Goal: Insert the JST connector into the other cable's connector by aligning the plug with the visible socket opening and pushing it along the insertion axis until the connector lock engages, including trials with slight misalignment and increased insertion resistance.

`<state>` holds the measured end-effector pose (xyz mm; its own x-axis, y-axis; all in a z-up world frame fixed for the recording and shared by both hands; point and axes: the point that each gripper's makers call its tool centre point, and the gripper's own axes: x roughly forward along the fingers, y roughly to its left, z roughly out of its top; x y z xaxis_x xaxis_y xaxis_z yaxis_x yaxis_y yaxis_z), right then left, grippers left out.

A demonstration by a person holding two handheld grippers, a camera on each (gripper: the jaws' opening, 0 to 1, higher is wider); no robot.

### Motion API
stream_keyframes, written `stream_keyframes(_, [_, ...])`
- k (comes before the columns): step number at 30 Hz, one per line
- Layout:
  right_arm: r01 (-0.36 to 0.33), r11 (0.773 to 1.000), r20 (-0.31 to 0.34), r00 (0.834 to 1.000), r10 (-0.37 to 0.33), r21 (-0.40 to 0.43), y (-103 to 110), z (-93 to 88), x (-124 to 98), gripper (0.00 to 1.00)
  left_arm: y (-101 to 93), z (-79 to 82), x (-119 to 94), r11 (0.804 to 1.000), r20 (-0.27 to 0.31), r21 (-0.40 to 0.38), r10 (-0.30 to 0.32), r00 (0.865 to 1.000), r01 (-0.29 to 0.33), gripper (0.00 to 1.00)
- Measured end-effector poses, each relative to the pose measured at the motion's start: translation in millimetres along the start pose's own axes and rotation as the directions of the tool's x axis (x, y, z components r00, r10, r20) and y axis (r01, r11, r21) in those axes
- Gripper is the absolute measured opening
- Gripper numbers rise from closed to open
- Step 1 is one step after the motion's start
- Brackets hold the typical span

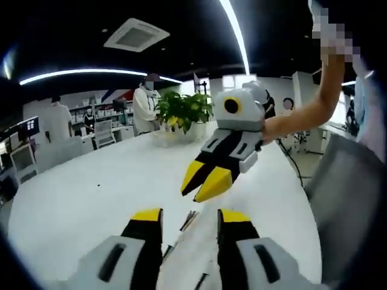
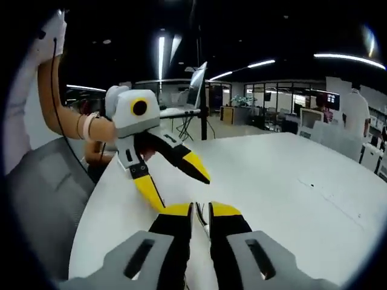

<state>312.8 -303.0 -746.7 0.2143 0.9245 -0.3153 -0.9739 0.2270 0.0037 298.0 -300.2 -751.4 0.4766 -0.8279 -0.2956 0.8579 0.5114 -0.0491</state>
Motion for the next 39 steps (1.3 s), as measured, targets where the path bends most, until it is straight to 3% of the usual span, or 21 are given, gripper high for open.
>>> stream_keyframes(1, [-0.001,1.000,-0.006,1.000,0.001,-0.007,2,0.3,-1,0.08,-1.8,-0.5,-1,1.000,-0.002,-0.010,-0.003,1.000,0.003,0.15])
stream_keyframes(4, [-0.009,1.000,-0.034,0.999,0.008,-0.030,13,-2.5,-6,0.07,-2.8,-11.8,-6,0.997,-0.063,0.061,0.047,0.997,-0.043,0.19])
stream_keyframes(6, [-0.008,1.000,-0.052,0.999,0.007,-0.028,17,-6.6,-8,0.11,-14.3,-23.0,-7,1.000,-0.117,0.031,0.005,0.993,-0.001,0.20])
stream_keyframes(9, [-0.028,0.999,-0.074,0.997,0.026,-0.035,24,-13.6,-10,0.10,-18.9,-26.5,-8,0.997,-0.122,0.082,0.014,0.992,-0.004,0.21])
stream_keyframes(13, [-0.030,0.998,-0.109,0.994,0.024,-0.056,28,-25.8,-12,0.15,-18.9,-35.8,-10,0.996,-0.157,0.085,0.036,0.987,-0.023,0.24])
stream_keyframes(15, [-0.038,0.998,-0.114,0.993,0.033,-0.048,30,-29.3,-12,0.17,-12.1,-41.6,-14,0.986,-0.192,0.157,0.088,0.977,-0.058,0.25])
stream_keyframes(24, [-0.104,0.991,-0.195,0.977,0.085,-0.088,36,-54.5,-11,0.17,-11.0,-55.4,-19,0.964,-0.275,0.265,0.081,0.958,-0.005,0.24])
stream_keyframes(32, [-0.142,0.986,-0.238,0.964,0.117,-0.091,34,-70.8,-5,0.13,-15.5,-68.9,-14,0.965,-0.320,0.254,0.024,0.947,0.061,0.23])
stream_keyframes(39, [-0.164,0.984,-0.254,0.957,0.141,-0.074,36,-81.6,-1,0.12,-13.3,-77.8,-11,0.978,-0.317,0.198,-0.004,0.949,0.070,0.21])
